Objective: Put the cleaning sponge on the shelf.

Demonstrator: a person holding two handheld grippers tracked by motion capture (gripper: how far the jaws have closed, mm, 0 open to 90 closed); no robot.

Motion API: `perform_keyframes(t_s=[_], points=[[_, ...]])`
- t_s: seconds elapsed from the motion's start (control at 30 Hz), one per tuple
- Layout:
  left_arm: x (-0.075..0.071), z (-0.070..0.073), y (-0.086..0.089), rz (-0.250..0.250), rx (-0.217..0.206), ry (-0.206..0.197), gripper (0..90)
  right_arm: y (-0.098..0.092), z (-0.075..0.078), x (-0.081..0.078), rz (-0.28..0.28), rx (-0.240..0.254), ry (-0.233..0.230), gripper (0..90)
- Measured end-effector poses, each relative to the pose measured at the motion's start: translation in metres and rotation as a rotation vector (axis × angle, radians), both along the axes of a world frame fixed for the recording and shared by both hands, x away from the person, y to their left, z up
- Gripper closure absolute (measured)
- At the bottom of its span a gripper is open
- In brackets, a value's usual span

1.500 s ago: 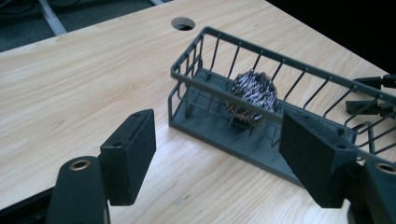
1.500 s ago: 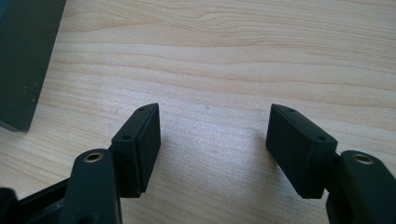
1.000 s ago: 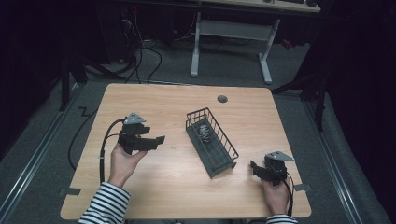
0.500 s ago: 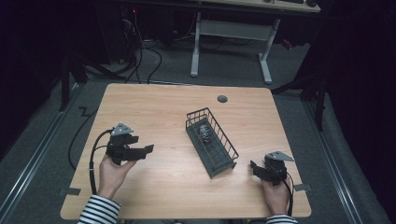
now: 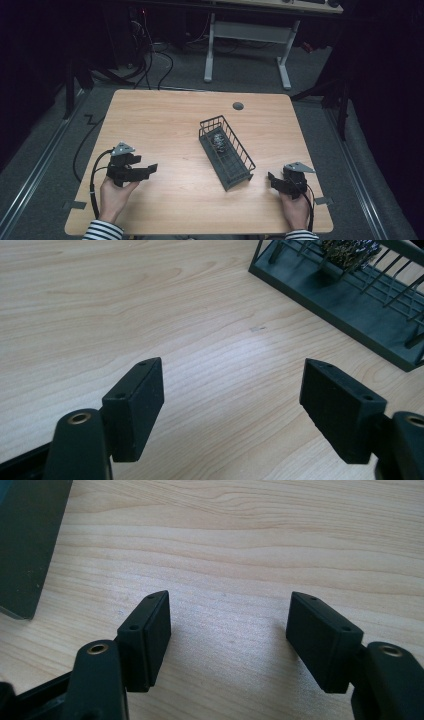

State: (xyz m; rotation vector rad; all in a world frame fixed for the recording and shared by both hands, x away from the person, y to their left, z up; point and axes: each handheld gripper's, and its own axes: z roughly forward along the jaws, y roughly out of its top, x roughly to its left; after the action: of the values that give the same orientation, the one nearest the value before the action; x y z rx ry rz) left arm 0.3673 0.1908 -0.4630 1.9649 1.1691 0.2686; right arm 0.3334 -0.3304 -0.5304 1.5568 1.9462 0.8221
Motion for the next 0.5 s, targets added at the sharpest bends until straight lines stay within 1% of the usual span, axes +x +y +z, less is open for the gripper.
perform_keyframes(t_s=[0.1, 0.13, 0.17, 0.2, 0.27, 0.37, 0.4, 0.43, 0.47, 0.5], points=[[-0.002, -0.005, 0.003, 0.012, 0.005, 0.004, 26.3, 0.0, 0.0, 0.0, 0.0, 0.0, 0.0, 34.6], [-0.005, -0.01, 0.006, 0.024, 0.007, 0.009, 26.2, 0.0, 0.0, 0.0, -0.001, 0.0, 0.0, 34.6], [-0.005, -0.01, 0.006, 0.024, 0.007, 0.009, 26.2, 0.0, 0.0, 0.0, -0.001, 0.0, 0.0, 34.6], [-0.006, -0.013, 0.007, 0.031, 0.011, 0.008, 26.2, 0.0, 0.0, 0.0, -0.001, 0.0, 0.0, 34.6], [-0.008, -0.02, 0.01, 0.047, 0.022, 0.012, 26.2, 0.0, 0.0, 0.0, 0.0, 0.0, 0.0, 34.6], [-0.011, -0.033, 0.012, 0.066, 0.026, 0.024, 26.2, 0.0, 0.0, 0.0, -0.001, 0.0, 0.0, 34.6], [-0.014, -0.041, 0.013, 0.082, 0.026, 0.022, 26.2, 0.0, 0.0, 0.0, -0.001, 0.0, 0.0, 34.6], [-0.014, -0.041, 0.013, 0.082, 0.026, 0.022, 26.2, 0.0, 0.0, 0.0, -0.001, 0.0, 0.0, 34.6], [-0.017, -0.05, 0.012, 0.103, 0.067, 0.016, 26.3, 0.0, 0.0, 0.0, 0.002, -0.001, -0.001, 34.6], [-0.017, -0.05, 0.012, 0.103, 0.067, 0.016, 26.4, 0.0, 0.0, 0.0, 0.002, -0.001, -0.001, 34.6]])
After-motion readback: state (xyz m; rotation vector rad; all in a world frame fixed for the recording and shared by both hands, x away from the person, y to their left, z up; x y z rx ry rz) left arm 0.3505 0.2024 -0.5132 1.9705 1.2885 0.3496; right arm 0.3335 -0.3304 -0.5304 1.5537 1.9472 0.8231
